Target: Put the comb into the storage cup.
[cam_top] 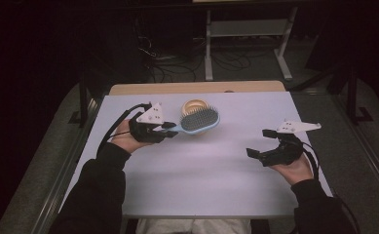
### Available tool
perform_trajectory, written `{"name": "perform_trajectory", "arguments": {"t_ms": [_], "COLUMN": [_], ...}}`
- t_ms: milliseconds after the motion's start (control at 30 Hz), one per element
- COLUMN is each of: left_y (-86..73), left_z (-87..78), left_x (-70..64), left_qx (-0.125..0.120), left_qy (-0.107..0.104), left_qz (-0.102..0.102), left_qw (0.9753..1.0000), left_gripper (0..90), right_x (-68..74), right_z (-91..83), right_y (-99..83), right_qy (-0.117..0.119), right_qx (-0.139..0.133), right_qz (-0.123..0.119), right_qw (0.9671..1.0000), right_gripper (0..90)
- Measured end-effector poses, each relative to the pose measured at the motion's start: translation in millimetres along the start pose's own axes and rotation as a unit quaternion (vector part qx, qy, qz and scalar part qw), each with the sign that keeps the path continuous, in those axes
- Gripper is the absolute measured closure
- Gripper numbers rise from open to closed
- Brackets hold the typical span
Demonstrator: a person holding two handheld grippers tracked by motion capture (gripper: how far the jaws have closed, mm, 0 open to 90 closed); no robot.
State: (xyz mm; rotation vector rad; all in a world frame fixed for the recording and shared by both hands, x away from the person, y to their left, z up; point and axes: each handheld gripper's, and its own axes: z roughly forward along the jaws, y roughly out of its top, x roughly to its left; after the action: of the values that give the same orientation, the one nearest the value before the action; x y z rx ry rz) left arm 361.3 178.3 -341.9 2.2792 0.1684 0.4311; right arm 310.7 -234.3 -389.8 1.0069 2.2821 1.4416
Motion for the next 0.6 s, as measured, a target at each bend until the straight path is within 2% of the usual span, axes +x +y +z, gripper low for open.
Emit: {"name": "perform_trajectory", "arguments": {"t_ms": [333,600], "left_y": [-3.2,-4.9], "left_z": [-11.2,-23.3], "left_x": [4.5,7.0], "left_qx": [-0.004,-0.019], "left_qy": [0.021,0.044], "left_qz": [-0.008,-0.015], "left_qw": [0.9997,0.9987], "left_gripper": [69.8,69.8], "right_x": [5.4,11.4], "right_z": [1.2,13.4], "right_y": [22.1,39.5], "right_qy": [0.013,0.032], "right_qx": [-0.009,-0.009], "right_qz": [-0.010,-0.007], "right_qw": [0.9998,0.9994], "right_gripper": [0.0,0.0]}}
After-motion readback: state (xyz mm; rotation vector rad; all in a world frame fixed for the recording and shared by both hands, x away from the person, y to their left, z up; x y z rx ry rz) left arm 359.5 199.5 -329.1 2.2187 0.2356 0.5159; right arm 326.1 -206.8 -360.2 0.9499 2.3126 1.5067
